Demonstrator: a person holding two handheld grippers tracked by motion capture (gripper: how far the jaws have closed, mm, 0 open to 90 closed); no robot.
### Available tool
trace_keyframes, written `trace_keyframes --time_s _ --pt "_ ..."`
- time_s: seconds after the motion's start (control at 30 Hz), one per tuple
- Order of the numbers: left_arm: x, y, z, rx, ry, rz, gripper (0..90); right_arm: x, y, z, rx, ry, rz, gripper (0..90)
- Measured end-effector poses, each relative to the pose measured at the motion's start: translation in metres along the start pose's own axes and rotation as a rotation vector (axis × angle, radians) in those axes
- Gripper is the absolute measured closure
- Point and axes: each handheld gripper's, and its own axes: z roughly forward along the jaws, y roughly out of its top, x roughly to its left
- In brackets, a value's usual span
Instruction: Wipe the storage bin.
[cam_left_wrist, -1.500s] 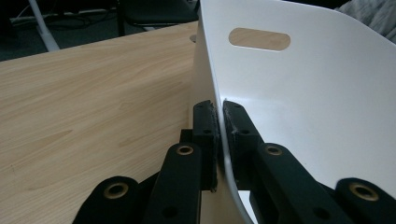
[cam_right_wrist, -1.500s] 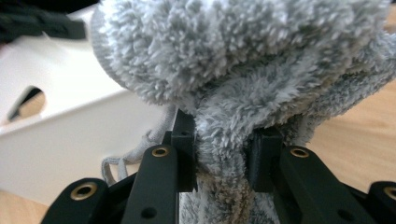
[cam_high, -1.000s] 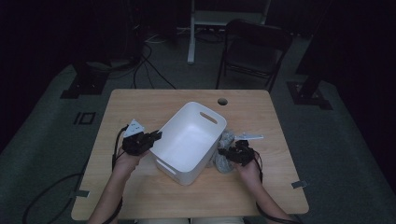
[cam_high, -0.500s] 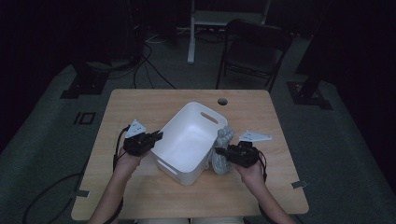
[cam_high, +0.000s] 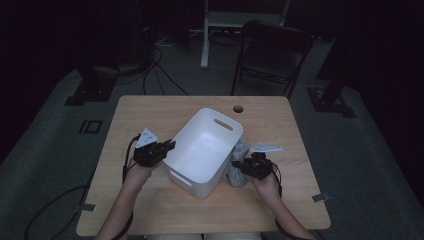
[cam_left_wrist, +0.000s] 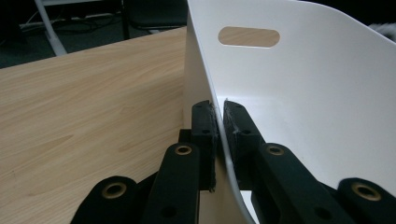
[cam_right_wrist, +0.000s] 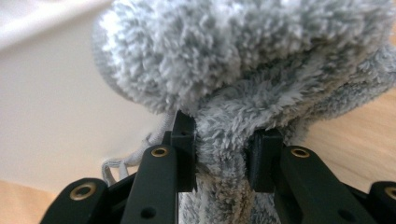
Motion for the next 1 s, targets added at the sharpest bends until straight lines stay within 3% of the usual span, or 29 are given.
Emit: trace_keyframes --time_s 0.23,0.37,0.4,0.53,0.6,0.63,0.7,0.8,1.0 --pt "-0.001 0.000 0.000 0.000 0.011 0.000 83.7 -0.009 -0.009 0.016 0.057 -0.038 0.035 68.6" --pt "-0.002 0.001 0.000 0.004 0.028 0.003 83.9 -0.005 -0.007 0.013 0.063 -0.041 0.030 68.9" --pt "-0.003 0.001 0.000 0.004 0.037 0.000 83.9 0.001 -0.003 0.006 0.055 -0.013 0.015 68.9" --pt "-0.004 0.001 0.001 0.002 0.043 -0.008 84.0 0.017 0.004 -0.011 0.025 0.018 -0.041 68.9" --pt "-0.004 0.001 0.001 0.000 0.040 -0.009 84.1 0.033 0.010 -0.029 -0.039 0.069 -0.062 68.9" --pt "-0.004 0.001 0.001 0.000 0.037 -0.005 84.1 0.033 0.010 -0.029 -0.039 0.069 -0.062 68.9" --pt "-0.004 0.001 0.001 0.000 0.031 -0.005 84.0 0.040 0.013 -0.038 -0.091 0.105 -0.066 68.8" --pt "-0.004 0.001 0.001 0.003 0.018 -0.004 83.9 0.045 0.012 -0.035 -0.110 0.097 -0.078 68.9" --pt "-0.005 0.002 0.003 0.008 0.022 -0.002 83.8 0.037 0.005 -0.020 -0.057 0.082 -0.064 69.0"
